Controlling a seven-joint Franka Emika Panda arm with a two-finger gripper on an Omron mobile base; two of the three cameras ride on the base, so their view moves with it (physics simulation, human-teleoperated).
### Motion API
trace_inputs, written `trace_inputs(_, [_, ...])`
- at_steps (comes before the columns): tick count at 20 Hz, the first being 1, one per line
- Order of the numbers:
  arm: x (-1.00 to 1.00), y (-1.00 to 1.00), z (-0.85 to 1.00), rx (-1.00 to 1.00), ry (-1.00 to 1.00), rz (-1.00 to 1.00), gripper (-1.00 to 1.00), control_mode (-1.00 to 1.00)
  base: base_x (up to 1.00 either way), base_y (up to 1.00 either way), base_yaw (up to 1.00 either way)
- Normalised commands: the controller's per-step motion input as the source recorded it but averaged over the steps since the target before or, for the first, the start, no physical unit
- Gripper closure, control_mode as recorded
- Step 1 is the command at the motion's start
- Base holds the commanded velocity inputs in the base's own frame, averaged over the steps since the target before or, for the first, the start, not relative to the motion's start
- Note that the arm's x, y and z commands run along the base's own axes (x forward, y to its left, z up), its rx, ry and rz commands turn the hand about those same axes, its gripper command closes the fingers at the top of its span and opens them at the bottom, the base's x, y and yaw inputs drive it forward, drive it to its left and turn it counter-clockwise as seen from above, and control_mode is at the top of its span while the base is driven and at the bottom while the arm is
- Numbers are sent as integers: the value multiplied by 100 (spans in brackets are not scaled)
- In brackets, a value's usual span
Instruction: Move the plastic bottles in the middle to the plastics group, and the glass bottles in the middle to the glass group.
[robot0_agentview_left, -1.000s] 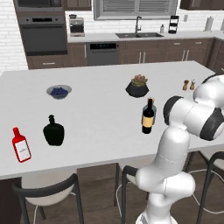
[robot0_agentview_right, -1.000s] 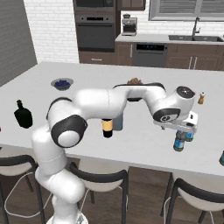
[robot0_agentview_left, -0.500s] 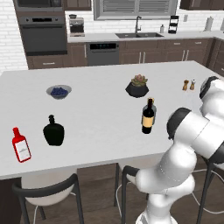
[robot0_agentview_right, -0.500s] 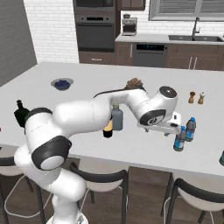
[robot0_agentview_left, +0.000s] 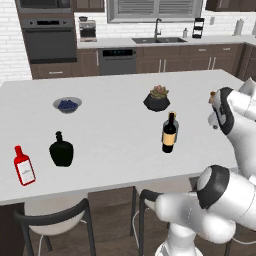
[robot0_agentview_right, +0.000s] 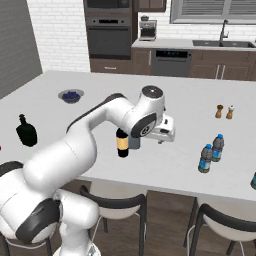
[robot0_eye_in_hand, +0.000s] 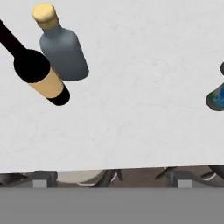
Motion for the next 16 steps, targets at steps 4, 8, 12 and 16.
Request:
trace_inputs(4, [-29, 98, 71, 0, -6, 0, -100, -100, 0, 0, 0])
trace_inputs(8, [-30, 100, 40, -6, -3, 0, -100, -100, 0, 0, 0])
trace_inputs(12, [-25, 97, 17, -5, -1, 0, -100, -100, 0, 0, 0])
trace_inputs(16, [2, 61, 2, -2, -2, 0, -100, -100, 0, 0, 0])
